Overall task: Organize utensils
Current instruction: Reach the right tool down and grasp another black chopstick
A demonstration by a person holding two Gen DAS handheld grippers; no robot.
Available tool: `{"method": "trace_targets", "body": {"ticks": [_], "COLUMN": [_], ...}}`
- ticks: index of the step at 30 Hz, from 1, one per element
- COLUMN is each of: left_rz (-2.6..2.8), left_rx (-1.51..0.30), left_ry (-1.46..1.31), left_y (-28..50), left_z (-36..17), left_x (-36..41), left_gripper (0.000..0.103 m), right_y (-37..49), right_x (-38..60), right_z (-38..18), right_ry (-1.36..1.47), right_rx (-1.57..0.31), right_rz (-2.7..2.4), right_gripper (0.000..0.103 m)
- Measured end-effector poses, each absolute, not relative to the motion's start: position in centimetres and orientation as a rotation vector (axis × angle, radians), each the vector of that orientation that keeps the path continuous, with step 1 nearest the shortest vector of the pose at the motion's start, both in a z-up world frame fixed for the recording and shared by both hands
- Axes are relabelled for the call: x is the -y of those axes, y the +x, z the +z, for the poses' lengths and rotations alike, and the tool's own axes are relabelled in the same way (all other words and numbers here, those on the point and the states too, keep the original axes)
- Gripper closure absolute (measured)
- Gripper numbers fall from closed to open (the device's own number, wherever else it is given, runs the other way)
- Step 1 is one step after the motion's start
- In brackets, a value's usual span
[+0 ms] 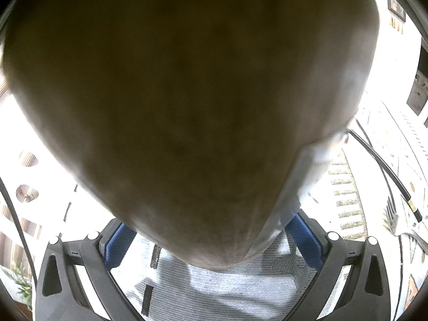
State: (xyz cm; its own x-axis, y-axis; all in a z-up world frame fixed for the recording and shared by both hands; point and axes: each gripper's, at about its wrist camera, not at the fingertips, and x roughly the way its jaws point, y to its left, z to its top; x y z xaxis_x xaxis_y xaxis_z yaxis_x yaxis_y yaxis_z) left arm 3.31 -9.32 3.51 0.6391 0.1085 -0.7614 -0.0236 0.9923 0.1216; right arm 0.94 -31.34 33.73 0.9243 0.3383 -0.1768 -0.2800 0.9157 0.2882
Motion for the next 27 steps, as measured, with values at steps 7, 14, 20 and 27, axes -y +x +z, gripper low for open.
{"method": "trace_targets", "body": {"ticks": [7,14,20,27], "left_rz": [0.075,0.075,0.075,0.076], "left_rx": [-0.875,-0.874,-0.874,-0.874], "left_ry": [0.103,0.103,0.103,0.103], "left_y": [3.3,3.3,3.2,3.3], "left_z": [3.5,3.6,3.6,3.5], "left_x": [9.3,9.2,9.2,9.2], "left_gripper": [0.000,0.000,0.000,0.000], "right_y": [-0.3,-0.1,1.0,5.3], "right_x": [36.2,37.2,36.0,35.2], "right_z": [33.1,27.0,21.7,12.7], "right_ry": [0.213,0.138,0.054,0.027], "right_rx": [-0.326,-0.588,-0.770,-0.970], "right_rz": [0.222,0.179,0.189,0.211], "right_gripper": [0.034,0.034,0.034,0.042]}}
